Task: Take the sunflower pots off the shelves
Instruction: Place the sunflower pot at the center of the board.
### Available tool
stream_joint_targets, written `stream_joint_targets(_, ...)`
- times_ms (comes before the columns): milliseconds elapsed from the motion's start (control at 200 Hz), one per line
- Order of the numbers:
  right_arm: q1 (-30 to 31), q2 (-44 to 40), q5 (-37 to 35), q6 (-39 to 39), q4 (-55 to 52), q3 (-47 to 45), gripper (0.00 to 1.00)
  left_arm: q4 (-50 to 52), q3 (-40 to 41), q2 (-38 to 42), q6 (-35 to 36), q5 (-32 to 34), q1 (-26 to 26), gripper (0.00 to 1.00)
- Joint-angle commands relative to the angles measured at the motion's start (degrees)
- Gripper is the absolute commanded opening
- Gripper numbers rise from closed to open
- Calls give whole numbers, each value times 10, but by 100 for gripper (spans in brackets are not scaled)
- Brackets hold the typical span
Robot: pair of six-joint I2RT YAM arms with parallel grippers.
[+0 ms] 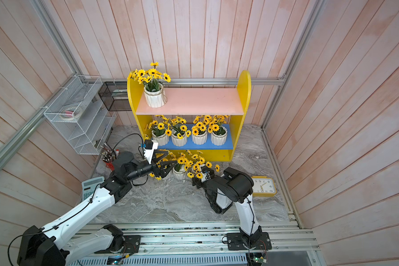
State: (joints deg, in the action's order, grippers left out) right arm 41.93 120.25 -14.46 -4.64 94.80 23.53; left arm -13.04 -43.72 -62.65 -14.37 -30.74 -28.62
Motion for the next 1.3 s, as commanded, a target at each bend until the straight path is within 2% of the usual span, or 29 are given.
stream_joint_targets(0, 1, 32, -15, 3, 88, 17, 0, 2, -12, 9, 15, 11, -2, 100)
stream_joint_targets(80, 2, 42, 2, 10, 88, 22, 0, 1, -12, 6, 14, 13, -3, 100)
stream_joint_targets(195, 10, 44, -25, 16, 87, 17, 2, 6, -17, 1, 12, 10, -3, 100)
stream_joint_targets(370, 14, 50, -28, 8, 86, 7, 63, 3, -15, 2, 9, 9, -4, 100)
stream_joint_targets(470, 17, 46, -35, 7, 86, 4, 90, 5, -15, 2, 9, 8, -5, 100)
stream_joint_targets(515, 17, 43, -35, 8, 86, 3, 96, 7, -17, 2, 9, 7, -6, 100)
stream_joint_targets(990, 34, -24, -23, 15, 57, -48, 98, 40, -26, 26, 4, 22, -15, 100)
stream_joint_targets(1295, 55, -42, -54, -16, 58, -100, 98, 47, -6, 66, -6, 26, -15, 100)
